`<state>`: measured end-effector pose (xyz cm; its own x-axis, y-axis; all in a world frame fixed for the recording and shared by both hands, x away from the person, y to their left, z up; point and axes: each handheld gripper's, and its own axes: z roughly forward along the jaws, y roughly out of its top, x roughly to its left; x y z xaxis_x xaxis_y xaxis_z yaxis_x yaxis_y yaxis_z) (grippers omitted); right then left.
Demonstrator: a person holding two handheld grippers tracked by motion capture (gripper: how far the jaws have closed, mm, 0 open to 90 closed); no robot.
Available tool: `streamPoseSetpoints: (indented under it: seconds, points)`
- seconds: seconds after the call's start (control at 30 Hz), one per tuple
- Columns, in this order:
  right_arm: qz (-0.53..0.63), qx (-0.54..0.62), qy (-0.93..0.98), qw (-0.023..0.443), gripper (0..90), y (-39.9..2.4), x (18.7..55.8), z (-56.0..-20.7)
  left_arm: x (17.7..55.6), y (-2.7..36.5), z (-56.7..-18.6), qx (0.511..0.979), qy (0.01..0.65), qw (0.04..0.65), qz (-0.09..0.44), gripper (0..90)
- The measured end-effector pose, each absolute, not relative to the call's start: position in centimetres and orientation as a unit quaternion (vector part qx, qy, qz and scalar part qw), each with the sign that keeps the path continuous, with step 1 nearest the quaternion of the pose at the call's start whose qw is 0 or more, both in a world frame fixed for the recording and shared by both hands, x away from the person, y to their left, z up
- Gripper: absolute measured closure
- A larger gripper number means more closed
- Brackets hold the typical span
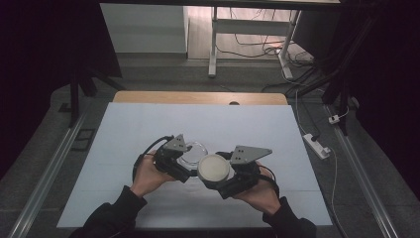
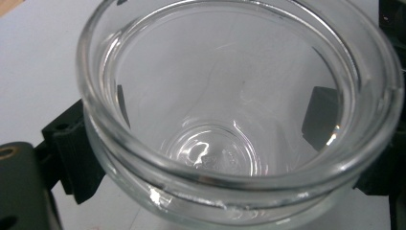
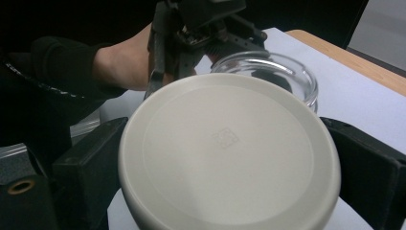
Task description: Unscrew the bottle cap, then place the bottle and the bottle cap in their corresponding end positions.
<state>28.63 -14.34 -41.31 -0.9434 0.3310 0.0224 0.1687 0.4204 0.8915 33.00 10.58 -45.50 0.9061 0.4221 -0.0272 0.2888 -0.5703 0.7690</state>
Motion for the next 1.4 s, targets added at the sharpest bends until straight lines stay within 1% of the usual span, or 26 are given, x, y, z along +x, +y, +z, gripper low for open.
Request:
streamPoseSetpoints:
  seconds: [0.47,0.83,1.4]
  points:
    - [0.514,0.145,0.842,0.074,7.3,-14.3,27.6,-42.4,33.8,11.0,-45.1,0.874,0.216,0.426,0.092,7.4]
    - [0.513,0.148,0.842,0.071,7.3,-14.6,26.8,-43.6,34.9,10.5,-44.7,0.870,0.220,0.431,0.101,7.4]
    - [0.497,0.144,0.854,0.062,7.3,-13.7,26.1,-45.2,36.6,9.9,-44.7,0.868,0.223,0.429,0.109,7.4]
